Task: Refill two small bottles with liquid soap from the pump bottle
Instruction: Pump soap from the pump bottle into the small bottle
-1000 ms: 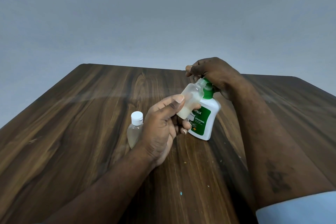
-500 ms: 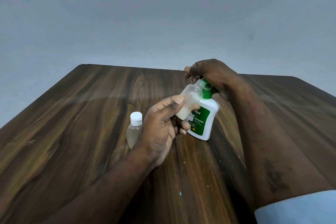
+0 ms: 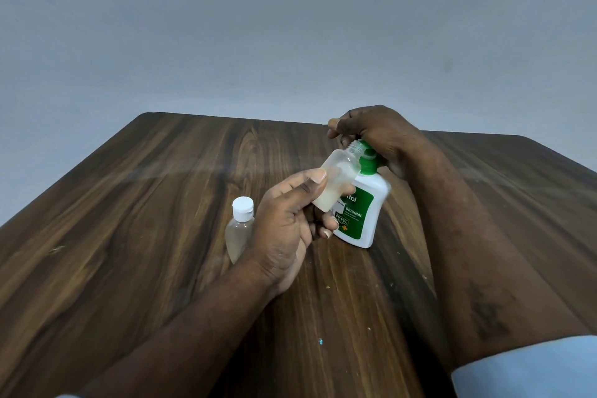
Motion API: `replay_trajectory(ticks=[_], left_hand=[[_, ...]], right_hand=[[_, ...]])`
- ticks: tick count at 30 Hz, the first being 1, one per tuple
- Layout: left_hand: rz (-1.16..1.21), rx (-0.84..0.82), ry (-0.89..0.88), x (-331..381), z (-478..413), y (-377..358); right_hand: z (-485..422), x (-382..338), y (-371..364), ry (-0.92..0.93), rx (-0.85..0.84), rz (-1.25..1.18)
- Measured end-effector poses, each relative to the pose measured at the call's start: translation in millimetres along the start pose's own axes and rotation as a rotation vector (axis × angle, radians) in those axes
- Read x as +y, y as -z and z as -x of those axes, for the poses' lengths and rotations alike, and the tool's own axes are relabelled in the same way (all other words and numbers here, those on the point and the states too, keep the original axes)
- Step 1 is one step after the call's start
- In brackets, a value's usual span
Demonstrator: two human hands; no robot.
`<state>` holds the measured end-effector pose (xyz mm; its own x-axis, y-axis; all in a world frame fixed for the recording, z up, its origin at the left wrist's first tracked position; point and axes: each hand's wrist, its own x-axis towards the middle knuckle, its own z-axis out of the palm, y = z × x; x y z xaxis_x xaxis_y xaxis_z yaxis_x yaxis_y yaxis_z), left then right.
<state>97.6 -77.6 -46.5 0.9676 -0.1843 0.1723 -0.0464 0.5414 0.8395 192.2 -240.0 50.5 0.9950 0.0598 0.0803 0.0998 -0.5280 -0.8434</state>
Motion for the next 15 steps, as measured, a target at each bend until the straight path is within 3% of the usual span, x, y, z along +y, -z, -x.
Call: replay_trajectory(ticks=[15], left_hand=[[0.004, -0.001, 0.005, 1.4, 0.8, -0.5]], right_hand=[[0.5, 0.0, -1.1, 0.002, 0.0, -0.011]])
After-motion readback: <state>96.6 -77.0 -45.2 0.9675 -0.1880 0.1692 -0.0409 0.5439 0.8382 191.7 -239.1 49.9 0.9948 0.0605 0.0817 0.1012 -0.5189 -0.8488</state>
